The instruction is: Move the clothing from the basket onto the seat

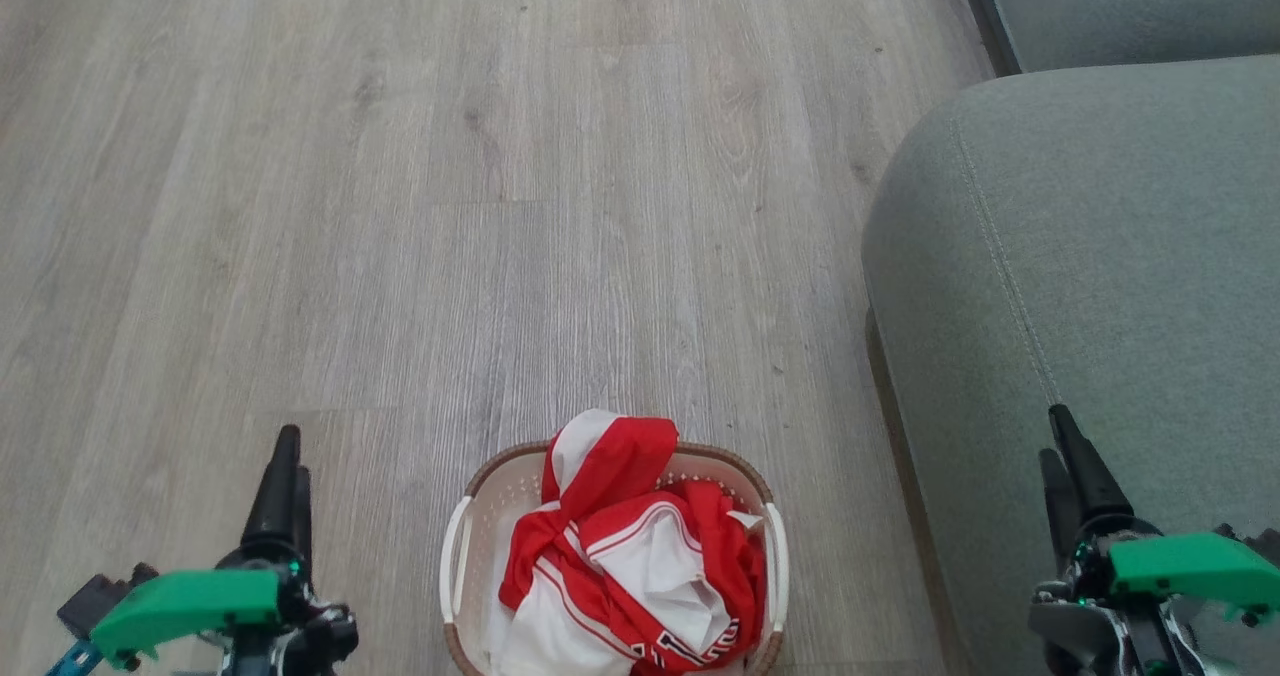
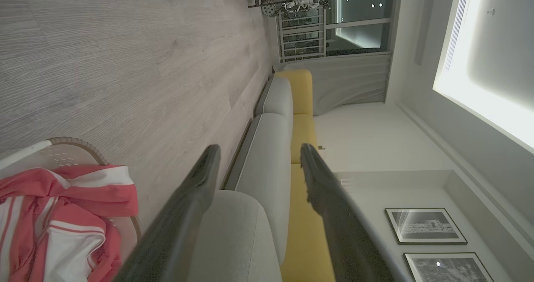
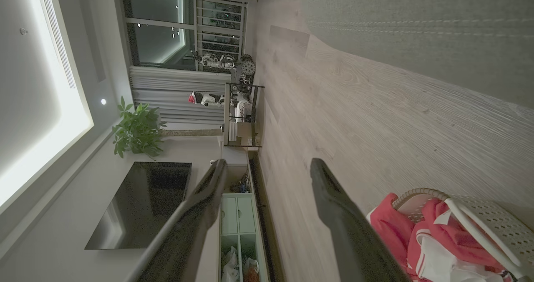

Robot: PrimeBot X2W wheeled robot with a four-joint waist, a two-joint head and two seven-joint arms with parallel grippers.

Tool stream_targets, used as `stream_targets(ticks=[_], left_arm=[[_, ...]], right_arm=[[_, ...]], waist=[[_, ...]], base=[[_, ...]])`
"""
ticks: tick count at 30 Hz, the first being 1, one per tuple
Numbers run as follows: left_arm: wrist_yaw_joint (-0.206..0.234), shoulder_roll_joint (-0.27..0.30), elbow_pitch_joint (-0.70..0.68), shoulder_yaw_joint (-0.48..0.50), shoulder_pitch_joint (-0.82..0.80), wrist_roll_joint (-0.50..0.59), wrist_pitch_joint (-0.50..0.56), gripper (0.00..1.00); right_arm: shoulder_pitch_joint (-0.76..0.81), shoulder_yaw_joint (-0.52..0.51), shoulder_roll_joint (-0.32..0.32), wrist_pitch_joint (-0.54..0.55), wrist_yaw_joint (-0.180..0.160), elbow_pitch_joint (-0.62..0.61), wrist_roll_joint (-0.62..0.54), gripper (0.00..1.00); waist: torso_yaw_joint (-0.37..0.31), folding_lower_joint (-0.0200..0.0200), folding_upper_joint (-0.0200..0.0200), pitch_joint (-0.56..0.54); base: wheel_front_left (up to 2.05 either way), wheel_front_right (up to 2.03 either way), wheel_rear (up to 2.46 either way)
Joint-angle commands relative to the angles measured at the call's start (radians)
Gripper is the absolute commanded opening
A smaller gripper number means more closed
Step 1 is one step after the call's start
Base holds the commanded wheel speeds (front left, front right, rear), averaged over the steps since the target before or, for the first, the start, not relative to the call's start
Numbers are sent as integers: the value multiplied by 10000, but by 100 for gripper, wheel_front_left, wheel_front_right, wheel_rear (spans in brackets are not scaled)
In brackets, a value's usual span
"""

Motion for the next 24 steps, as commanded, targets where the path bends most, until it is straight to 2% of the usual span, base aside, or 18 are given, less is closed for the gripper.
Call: stream_targets(ticks=[1, 17, 24], left_arm=[[47, 101, -447, -47, -483, 304, -96, 100], [345, 118, -965, -595, -574, 2625, -535, 100], [498, 126, -1122, -843, -620, 3965, -739, 100]], right_arm=[[-490, 104, -268, -144, 0, -464, -235, 100], [-578, 542, -643, -589, -1, -949, -2225, 100], [-569, 695, -810, -794, -1, -1223, -3361, 100]], waist=[[-6, 0, 0, 2], [-38, 0, 0, 1], [-44, 0, 0, 1]], base=[[0, 0, 0], [0, 0, 0], [0, 0, 0]])
